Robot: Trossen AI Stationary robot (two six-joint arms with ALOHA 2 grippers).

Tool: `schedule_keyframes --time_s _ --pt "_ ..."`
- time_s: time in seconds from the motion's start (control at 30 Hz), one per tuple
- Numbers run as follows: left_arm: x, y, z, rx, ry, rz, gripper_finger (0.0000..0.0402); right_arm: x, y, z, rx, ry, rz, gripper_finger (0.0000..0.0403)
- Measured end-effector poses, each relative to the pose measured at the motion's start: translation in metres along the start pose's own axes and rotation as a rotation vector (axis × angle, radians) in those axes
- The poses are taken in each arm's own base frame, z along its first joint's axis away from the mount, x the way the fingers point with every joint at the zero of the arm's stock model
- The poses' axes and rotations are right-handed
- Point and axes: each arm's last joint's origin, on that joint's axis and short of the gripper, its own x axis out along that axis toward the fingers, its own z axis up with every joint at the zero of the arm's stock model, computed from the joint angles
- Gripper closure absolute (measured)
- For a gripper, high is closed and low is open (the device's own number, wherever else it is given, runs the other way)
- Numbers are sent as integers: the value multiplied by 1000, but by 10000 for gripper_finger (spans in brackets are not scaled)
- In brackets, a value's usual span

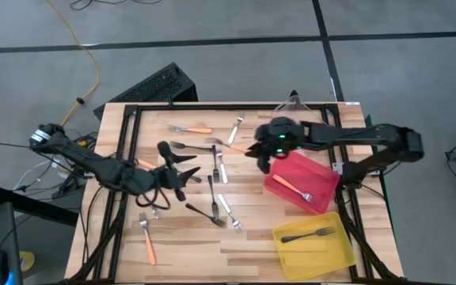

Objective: Sort silverware by color (type)
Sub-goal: Put the orange fork into the red bin

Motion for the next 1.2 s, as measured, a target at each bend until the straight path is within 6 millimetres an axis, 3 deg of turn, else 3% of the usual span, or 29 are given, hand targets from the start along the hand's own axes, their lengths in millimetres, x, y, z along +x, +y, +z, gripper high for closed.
schedule_keyframes --time_s 0.23,0.43,0.8,0.97,1.2 --pt "-11 15 3 -54 -48 -12 236 -51 -6 -39 144 -87 -89 326" --pt "-13 16 1 -64 -37 -22 236 -77 -5 -72 259 -109 -136 326" --pt "-17 18 1 -92 -35 -11 236 -105 11 -103 264 -73 -237 326" --pt "-26 35 6 -165 -94 24 236 -112 11 -126 327 41 -349 326" --pt "-50 66 5 -278 -174 61 236 -122 24 -144 367 124 -302 326"
